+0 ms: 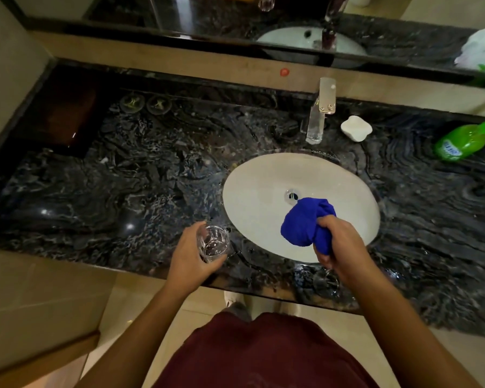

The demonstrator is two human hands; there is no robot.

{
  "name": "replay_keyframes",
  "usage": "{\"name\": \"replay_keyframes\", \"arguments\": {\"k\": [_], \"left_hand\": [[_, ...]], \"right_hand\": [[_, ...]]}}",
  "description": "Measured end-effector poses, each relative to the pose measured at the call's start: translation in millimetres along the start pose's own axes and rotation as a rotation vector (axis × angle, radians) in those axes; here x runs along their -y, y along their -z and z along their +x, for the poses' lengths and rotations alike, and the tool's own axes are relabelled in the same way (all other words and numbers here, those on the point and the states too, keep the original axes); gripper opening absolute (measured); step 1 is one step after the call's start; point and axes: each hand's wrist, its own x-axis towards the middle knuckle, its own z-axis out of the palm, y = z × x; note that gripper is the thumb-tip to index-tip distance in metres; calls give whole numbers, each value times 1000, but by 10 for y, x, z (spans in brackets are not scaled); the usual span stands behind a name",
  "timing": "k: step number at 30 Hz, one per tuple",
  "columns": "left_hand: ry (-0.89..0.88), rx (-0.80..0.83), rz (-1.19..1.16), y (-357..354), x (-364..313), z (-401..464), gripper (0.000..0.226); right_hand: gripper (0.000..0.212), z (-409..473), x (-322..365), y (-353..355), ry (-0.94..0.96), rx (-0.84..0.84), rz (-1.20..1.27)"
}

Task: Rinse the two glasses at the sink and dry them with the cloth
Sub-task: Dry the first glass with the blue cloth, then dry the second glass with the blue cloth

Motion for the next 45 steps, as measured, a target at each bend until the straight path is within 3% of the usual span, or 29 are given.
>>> {"name": "replay_keyframes", "arguments": {"k": [12,28,34,38,42,45], "left_hand": [[98,38,50,-178,28,-110,93],[85,61,120,-213,115,-93,92],[79,90,145,-173,134,-118,104],[-14,37,186,-73,-58,-127,105],[-129,-108,125,-76,-541,-77,82],[-279,-91,50,-245,-912,-46,69]], "right_hand": [[28,34,-18,200,-11,47,-16],[29,31,-48,314,1,49,16],[28,41,-60,425,2,42,43],[29,53,-78,521,23,36,75],[28,59,-123,597,55,-2,204],[30,41,-117,704,107,-80,306]]}}
